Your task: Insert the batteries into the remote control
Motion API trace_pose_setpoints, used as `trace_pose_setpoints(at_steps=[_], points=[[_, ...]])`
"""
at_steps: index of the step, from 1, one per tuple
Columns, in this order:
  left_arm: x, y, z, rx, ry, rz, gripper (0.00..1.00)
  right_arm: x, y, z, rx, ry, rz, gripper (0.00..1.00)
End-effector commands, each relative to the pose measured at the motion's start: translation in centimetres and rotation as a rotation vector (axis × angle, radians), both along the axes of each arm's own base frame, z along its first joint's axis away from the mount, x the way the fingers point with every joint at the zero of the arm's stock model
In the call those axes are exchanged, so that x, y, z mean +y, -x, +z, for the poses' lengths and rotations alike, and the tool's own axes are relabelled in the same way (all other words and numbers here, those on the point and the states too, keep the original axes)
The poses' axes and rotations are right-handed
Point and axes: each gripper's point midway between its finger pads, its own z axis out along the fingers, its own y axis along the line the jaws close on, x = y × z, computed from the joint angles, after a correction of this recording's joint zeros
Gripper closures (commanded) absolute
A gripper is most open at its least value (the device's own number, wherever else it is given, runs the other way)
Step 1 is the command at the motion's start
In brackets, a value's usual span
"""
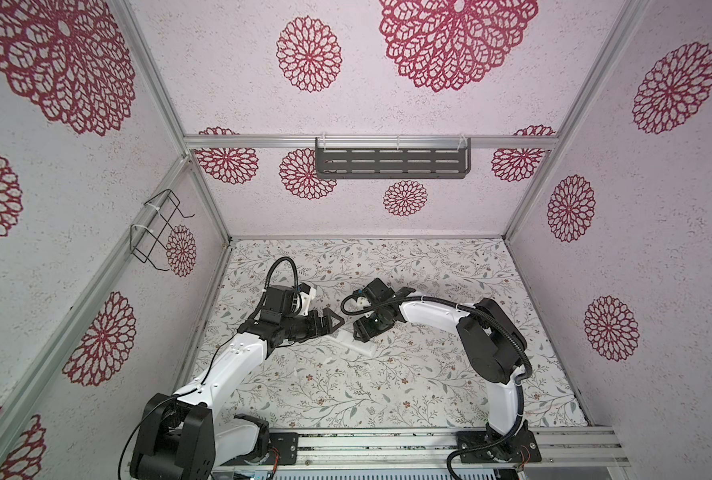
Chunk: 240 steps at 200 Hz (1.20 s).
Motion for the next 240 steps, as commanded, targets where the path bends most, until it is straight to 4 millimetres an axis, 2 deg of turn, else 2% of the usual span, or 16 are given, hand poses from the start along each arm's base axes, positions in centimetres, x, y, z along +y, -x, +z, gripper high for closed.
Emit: trace_pose_setpoints(at_steps=[1, 24, 45, 66, 86, 128, 201, 240], points=[[-0.1, -0.5, 1.4, -0.067, 0.001, -0.01, 0.03, -2.7, 0.2, -1.1, -0.022, 0.153, -0.009, 0.31], [-0.2, -0.5, 1.4, -0.069, 0.0, -0.01, 0.03, -2.7, 0.3, -0.8, -0.035, 0.141, -0.01, 0.31], [0.0, -0.8, 1.5, -0.076, -0.014, 0.001, 0.03, -2.0, -0.1, 0.8, -0.073, 0.085, -0.008, 0.31], [1.0, -1.3, 1.7, -0.083, -0.05, 0.041, 0.03, -0.9, -0.2, 2.7, -0.123, -0.009, 0.023, 0.29], [2.3, -1.7, 2.0, -0.09, -0.063, 0.09, 0.03, -0.3, 0.7, 3.1, -0.143, -0.033, 0.091, 0.29], [4.4, -2.1, 2.9, -0.123, -0.061, 0.172, 0.03, 0.0, 2.5, 2.0, -0.162, -0.016, 0.203, 0.27], [4.6, -1.7, 2.9, -0.115, -0.056, 0.18, 0.03, 1.4, 4.7, 1.4, -0.162, -0.002, 0.315, 0.27], [4.4, -1.6, 2.9, -0.109, -0.044, 0.175, 0.03, 0.8, 4.4, 0.2, -0.188, 0.084, 0.306, 0.33]])
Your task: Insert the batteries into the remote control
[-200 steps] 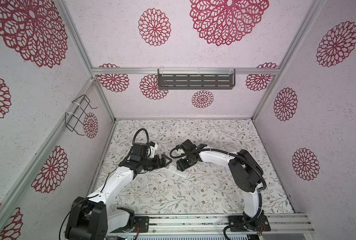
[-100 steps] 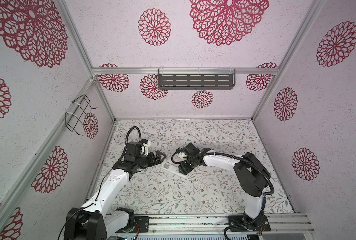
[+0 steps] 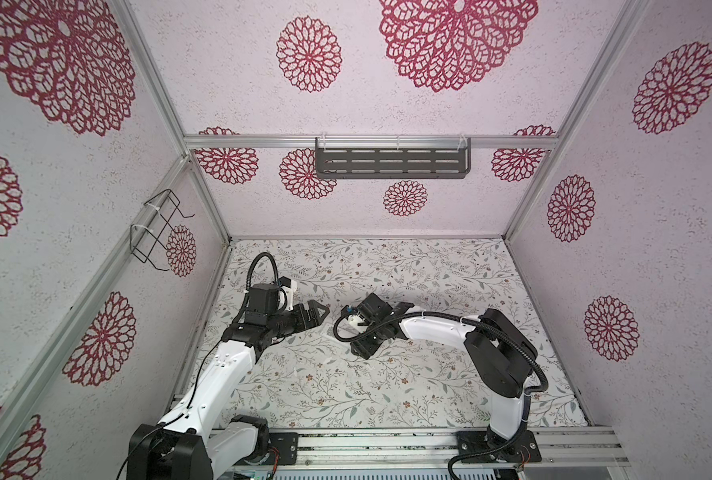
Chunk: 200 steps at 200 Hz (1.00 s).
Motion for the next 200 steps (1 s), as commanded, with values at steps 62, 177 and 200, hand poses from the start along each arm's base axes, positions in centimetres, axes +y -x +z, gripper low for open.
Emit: trace_pose_setpoints(at_steps=[62, 177, 200], points=[[-0.2, 0.2, -0.7, -0.01, 0.039, 0.001, 0.03, -1.1, 0.4, -1.4, -0.085, 0.165, 0.052, 0.36], [-1.8, 0.3, 2.0, -0.146, 0.12, -0.059, 0.03, 1.7, -0.3, 4.0, -0.014, -0.147, -0.065, 0.66], [-2.5, 0.4, 3.9, -0.241, 0.138, -0.085, 0.03, 2.3, -1.3, 8.8, 0.093, -0.446, -0.146, 0.66]])
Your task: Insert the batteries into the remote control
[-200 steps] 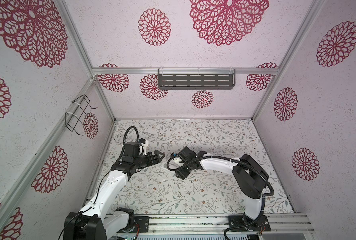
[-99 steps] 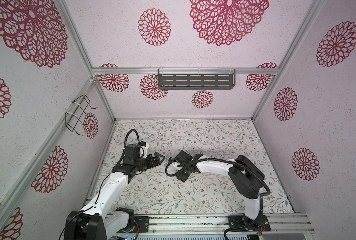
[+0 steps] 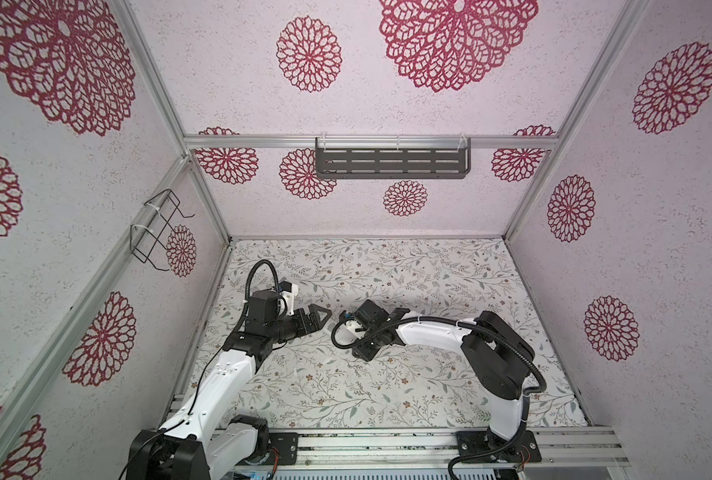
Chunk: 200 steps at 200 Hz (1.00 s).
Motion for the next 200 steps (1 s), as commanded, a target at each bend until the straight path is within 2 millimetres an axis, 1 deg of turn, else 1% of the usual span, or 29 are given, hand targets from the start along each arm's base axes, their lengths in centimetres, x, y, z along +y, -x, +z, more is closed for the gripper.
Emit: trace_pose_setpoints(at_steps=[1, 20, 44, 69, 86, 99, 114, 126, 146, 162, 172, 179, 190, 200], points=[[-1.2, -0.3, 3.7, -0.167, 0.054, -0.046, 0.03, 2.2, -1.7, 8.9, 0.072, -0.418, -0.091, 0.66], [-1.8, -0.4, 4.8, -0.224, 0.09, -0.063, 0.02, 2.0, -1.9, 12.9, 0.112, -0.603, -0.11, 0.66], [-2.9, -0.5, 6.4, -0.294, 0.13, -0.105, 0.03, 1.9, -1.6, 16.9, 0.17, -0.77, -0.104, 0.66], [-3.6, -1.0, 7.8, -0.338, 0.147, -0.123, 0.03, 2.2, -0.7, 20.5, 0.23, -0.925, -0.062, 0.66], [-4.5, -1.4, 8.5, -0.355, 0.17, -0.152, 0.03, 2.4, -0.1, 22.3, 0.266, -1.009, -0.032, 0.66], [-5.2, -1.5, 9.4, -0.384, 0.201, -0.178, 0.03, 2.5, 0.4, 23.6, 0.287, -1.071, -0.004, 0.67], [-5.6, -1.8, 10.6, -0.422, 0.232, -0.184, 0.02, 2.4, 0.8, 24.4, 0.308, -1.113, 0.013, 0.67], [-5.7, -1.9, 11.4, -0.445, 0.243, -0.186, 0.0, 2.4, 1.0, 24.7, 0.317, -1.128, 0.021, 0.68], [-6.0, -2.3, 11.7, -0.458, 0.244, -0.19, 0.0, 2.3, 1.3, 25.1, 0.324, -1.149, 0.033, 0.68], [-6.4, -2.5, 11.9, -0.463, 0.269, -0.206, 0.03, 2.3, 1.6, 25.4, 0.339, -1.166, 0.048, 0.68], [-6.6, -2.7, 12.1, -0.47, 0.282, -0.208, 0.08, 2.3, 1.8, 25.6, 0.351, -1.181, 0.058, 0.68], [-6.7, -2.9, 12.1, -0.466, 0.288, -0.208, 0.13, 2.3, 1.8, 25.6, 0.36, -1.181, 0.061, 0.68], [-6.9, -3.2, 12.2, -0.459, 0.296, -0.214, 0.27, 2.3, 1.7, 25.2, 0.363, -1.175, 0.053, 0.67], [-7.0, -3.4, 12.2, -0.453, 0.3, -0.216, 0.36, 2.1, 1.5, 24.9, 0.36, -1.174, 0.044, 0.67]])
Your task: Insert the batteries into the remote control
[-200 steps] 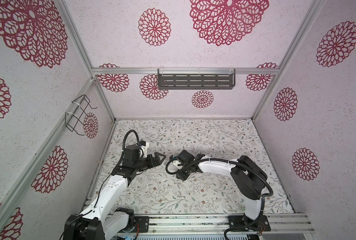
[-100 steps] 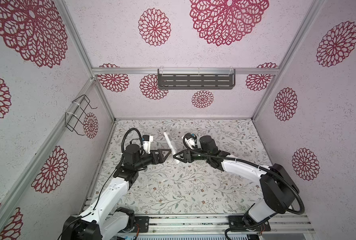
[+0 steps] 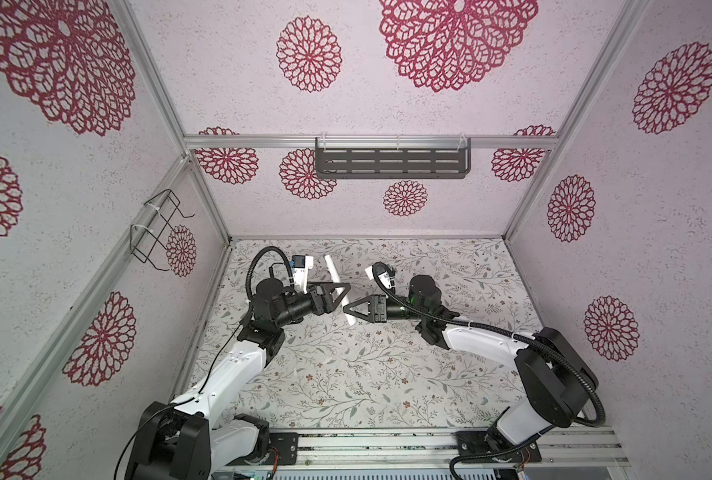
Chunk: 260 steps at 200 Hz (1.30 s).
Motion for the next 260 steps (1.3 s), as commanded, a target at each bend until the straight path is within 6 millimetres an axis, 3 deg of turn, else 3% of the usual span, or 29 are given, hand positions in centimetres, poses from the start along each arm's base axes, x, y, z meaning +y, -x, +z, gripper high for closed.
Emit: trace_pose_setpoints(at_steps=[1, 27, 43, 54, 72, 90, 110, 129, 154, 184, 215, 233, 236, 242, 260], points=[[-0.7, -0.4, 1.9, -0.047, 0.037, -0.025, 0.36, -0.3, 0.7, 2.7, -0.071, -0.09, 0.035, 0.67], [-0.7, -0.6, 1.7, -0.047, 0.028, -0.009, 0.5, -0.7, 0.2, 1.9, -0.066, -0.084, 0.017, 0.61], [-0.7, -1.0, 1.1, -0.027, 0.004, -0.002, 0.6, -1.1, -0.3, 1.0, -0.056, -0.073, -0.002, 0.47], [-0.5, -1.6, 0.0, 0.021, -0.03, 0.02, 0.61, -1.8, -0.9, 0.1, -0.042, -0.059, -0.023, 0.36], [-0.4, -2.7, -2.7, 0.144, -0.157, 0.042, 0.64, -3.6, -2.6, -2.3, -0.01, 0.013, -0.093, 0.28], [0.1, -3.4, -5.6, 0.262, -0.31, 0.081, 0.64, -5.6, -4.0, -5.6, -0.038, 0.188, -0.178, 0.24], [0.5, -3.8, -8.9, 0.403, -0.478, 0.106, 0.6, -8.3, -5.4, -9.7, -0.099, 0.518, -0.288, 0.23], [-0.2, -4.0, -11.3, 0.493, -0.559, 0.084, 0.71, -10.9, -6.4, -11.8, -0.142, 0.722, -0.355, 0.23], [-2.2, -4.2, -12.8, 0.519, -0.582, 0.045, 0.87, -12.2, -6.3, -12.6, -0.171, 0.792, -0.385, 0.23], [-3.7, -4.6, -15.2, 0.569, -0.653, 0.04, 0.91, -13.5, -5.8, -13.7, -0.178, 0.839, -0.41, 0.23], [-2.1, -4.9, -17.5, 0.6, -0.975, 0.154, 0.94, -15.4, -5.6, -14.9, -0.168, 0.917, -0.466, 0.23], [-1.1, -5.2, -17.2, 0.588, -1.157, 0.197, 0.94, -16.9, -5.7, -15.1, -0.162, 0.967, -0.525, 0.22], [-0.8, -5.2, -18.3, 0.606, -1.204, 0.197, 0.93, -17.2, -5.8, -15.1, -0.16, 0.976, -0.539, 0.22], [-0.5, -5.1, -18.7, 0.609, -1.27, 0.194, 0.93, -17.8, -5.9, -15.1, -0.15, 0.994, -0.564, 0.22], [-0.1, -5.2, -19.3, 0.635, -1.359, 0.187, 0.92, -19.6, -6.1, -15.0, -0.12, 1.03, -0.634, 0.22]])
